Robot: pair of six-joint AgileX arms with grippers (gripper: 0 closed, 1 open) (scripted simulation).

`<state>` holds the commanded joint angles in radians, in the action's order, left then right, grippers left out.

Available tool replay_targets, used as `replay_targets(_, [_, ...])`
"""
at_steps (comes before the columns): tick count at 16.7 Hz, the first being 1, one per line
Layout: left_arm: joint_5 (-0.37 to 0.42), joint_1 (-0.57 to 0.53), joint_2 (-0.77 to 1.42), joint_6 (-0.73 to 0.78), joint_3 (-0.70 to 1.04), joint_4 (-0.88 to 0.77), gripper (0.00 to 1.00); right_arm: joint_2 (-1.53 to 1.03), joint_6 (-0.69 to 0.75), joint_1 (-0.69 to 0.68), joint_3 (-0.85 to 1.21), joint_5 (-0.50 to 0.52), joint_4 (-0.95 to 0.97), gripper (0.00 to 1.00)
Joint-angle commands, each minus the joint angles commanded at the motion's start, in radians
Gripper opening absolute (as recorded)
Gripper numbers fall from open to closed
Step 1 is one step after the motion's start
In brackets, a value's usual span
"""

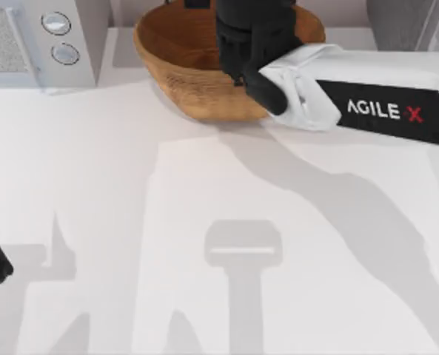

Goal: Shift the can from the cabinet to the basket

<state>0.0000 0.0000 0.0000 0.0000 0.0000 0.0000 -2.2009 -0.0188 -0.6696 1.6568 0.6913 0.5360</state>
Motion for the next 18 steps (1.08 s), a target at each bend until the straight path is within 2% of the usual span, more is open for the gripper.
replay_targets(18, [0.0,0.0,0.0,0.0,0.0,0.0,1.0,-0.112,0.001,0.019,0.123,-0.018,-0.008,0.0])
